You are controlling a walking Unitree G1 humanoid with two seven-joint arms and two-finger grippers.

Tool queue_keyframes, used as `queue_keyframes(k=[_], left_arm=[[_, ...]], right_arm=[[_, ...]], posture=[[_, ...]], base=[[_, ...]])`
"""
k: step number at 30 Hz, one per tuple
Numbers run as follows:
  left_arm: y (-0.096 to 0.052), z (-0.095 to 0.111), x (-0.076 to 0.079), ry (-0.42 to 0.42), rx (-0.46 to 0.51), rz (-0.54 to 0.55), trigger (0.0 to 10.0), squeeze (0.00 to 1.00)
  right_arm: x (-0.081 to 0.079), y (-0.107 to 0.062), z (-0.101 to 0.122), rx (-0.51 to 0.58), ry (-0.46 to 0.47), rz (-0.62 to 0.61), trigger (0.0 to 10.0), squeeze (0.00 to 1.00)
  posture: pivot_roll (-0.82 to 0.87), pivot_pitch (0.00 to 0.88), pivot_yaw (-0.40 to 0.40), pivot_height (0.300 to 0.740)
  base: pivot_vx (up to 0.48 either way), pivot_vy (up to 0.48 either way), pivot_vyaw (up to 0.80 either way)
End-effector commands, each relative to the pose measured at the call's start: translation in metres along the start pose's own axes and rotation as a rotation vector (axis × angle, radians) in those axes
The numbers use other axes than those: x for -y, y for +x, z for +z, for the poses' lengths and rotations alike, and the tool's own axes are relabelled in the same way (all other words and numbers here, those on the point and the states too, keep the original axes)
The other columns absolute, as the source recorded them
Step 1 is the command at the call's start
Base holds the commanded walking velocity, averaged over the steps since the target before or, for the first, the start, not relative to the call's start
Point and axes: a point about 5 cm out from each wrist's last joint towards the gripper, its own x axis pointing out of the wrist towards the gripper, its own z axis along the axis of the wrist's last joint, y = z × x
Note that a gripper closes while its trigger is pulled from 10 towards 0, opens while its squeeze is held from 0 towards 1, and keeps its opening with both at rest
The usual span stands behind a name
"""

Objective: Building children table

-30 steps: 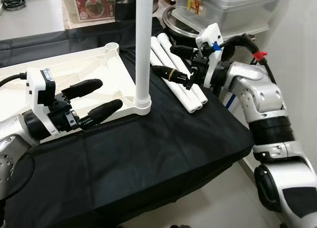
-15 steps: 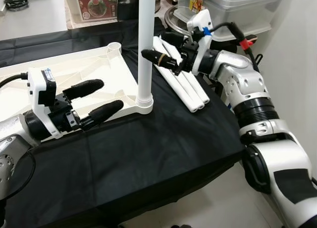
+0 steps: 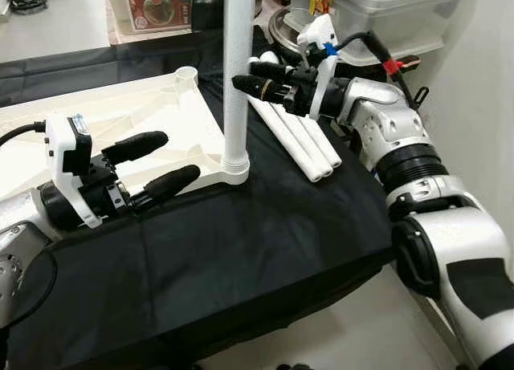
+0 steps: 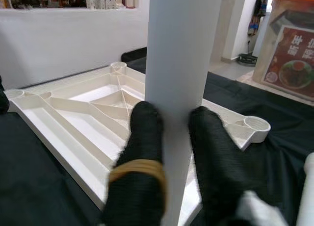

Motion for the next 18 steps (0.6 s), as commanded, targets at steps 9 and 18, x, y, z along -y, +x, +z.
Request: queue_keyframes(k=[9,18], left_arm=[[0.002,0.000,0.005,-0.006,0.013,-0.017,10.0,0.00],[0.002,0.001,0.008,-0.010,0.019,-0.018,10.0,0.00]], right_arm=[[-0.012,0.011,-0.016,-0.023,0.014,0.037,0.0,0.00],[-0.018,0.016,-0.019,0.016,0.053,0.073,10.0,1.00]], posture=[[0.01,0.158,-0.073,0.740],[0.02,0.162,-0.084,0.740]], base=[[0.000,0.000,0.00],[0.000,0.000,0.00]])
